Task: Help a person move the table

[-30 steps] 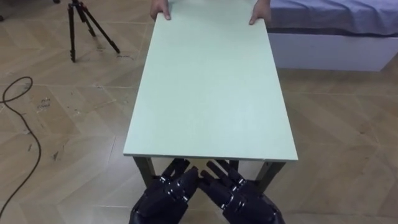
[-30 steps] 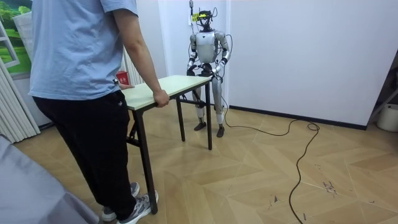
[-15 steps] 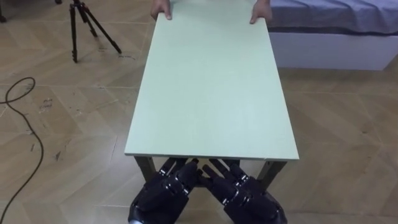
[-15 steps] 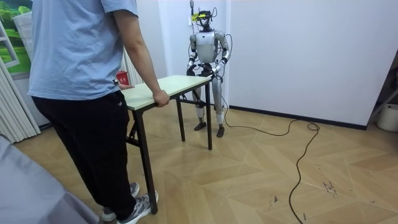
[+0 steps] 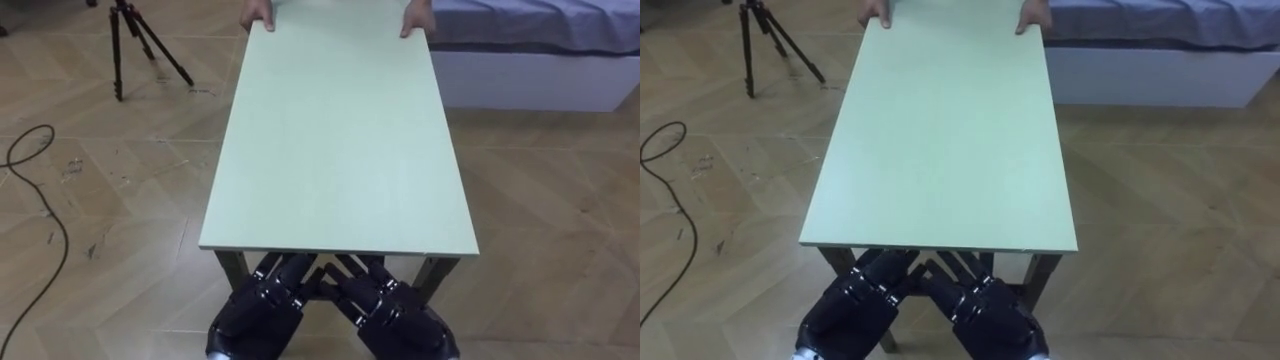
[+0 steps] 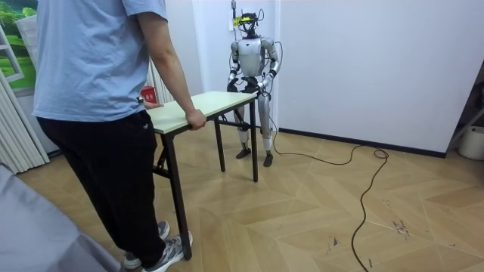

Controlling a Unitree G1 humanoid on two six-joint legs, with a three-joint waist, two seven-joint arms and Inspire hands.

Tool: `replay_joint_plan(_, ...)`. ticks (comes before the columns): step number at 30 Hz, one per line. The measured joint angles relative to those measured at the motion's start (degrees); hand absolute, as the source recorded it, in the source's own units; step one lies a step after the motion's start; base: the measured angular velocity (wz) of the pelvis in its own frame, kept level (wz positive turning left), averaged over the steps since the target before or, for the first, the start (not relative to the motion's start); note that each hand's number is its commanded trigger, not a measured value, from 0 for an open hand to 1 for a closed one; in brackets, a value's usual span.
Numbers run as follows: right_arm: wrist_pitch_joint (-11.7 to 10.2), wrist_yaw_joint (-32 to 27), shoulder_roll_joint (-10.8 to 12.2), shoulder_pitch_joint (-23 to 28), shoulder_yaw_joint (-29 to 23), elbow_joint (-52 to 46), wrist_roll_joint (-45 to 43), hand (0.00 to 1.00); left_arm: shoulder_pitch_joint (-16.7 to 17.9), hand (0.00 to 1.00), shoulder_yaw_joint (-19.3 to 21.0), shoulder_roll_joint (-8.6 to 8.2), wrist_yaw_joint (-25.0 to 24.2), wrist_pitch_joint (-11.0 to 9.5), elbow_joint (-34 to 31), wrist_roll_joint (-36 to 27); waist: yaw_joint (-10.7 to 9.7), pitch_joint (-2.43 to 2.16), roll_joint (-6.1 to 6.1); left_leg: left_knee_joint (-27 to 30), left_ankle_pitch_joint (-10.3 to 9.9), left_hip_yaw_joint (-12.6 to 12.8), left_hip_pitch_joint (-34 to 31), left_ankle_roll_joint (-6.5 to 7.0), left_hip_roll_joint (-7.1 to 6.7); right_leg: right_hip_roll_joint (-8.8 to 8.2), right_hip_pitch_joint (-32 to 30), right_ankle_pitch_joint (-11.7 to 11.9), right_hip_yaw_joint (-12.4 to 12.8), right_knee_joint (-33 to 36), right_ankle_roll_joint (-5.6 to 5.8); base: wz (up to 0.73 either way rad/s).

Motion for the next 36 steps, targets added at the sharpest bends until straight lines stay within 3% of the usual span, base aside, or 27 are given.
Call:
replay_joint_plan(14,1.2,-1.0,0.0,0.0,0.2,-0.2,5.1,0.00,0.0,0.00,0.5,0.02,0.5,0.0,0.0,-3.3,0.2,0.06,0.25,0.1,0.0,0.0,0.0,0.01,0.01,-0.01,0.0,0.0,0.0,0.3,0.00,0.00)
replay_joint_plan(25,1.8,-5.9,-1.1,0.0,-1.3,-1.3,9.7,0.00,0.1,0.00,4.5,0.33,4.6,0.0,0.2,-3.2,1.1,0.16,1.65,-0.4,0.1,0.0,1.7,0.09,-0.06,-0.03,0.8,0.0,0.4,0.8,0.01,-0.02)
replay_joint_plan(36,1.4,-12.2,-1.2,0.2,-4.2,-3.4,13.2,0.00,0.5,0.00,5.7,0.22,6.9,0.3,0.0,-3.2,0.4,0.08,1.75,-0.8,0.2,0.1,1.7,0.09,-0.11,0.02,0.4,0.0,0.6,0.8,0.01,-0.01)
